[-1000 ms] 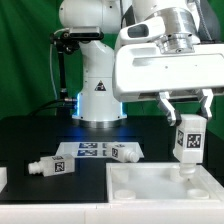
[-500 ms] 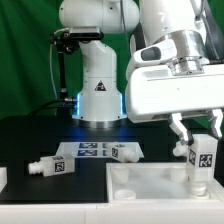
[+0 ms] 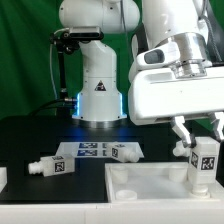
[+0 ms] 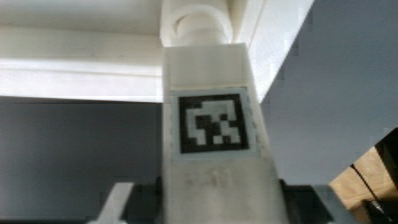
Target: Assemble one leg
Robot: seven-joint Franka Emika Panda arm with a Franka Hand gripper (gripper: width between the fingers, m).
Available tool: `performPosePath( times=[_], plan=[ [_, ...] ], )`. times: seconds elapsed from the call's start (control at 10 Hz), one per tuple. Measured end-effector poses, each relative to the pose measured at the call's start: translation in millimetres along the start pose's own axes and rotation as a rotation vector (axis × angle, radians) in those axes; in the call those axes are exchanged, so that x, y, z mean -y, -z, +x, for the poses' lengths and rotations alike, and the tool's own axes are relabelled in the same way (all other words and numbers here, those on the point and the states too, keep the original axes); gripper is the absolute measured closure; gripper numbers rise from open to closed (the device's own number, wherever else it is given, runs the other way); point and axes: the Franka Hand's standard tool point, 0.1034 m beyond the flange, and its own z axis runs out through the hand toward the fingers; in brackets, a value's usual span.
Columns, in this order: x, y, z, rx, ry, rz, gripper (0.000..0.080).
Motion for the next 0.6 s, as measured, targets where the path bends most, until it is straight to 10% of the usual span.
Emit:
performPosePath(
  times=[0.6],
  plan=[
    [-3.3, -5.7, -2.2, -0.040, -0.001, -0.008, 0.0512]
  ],
)
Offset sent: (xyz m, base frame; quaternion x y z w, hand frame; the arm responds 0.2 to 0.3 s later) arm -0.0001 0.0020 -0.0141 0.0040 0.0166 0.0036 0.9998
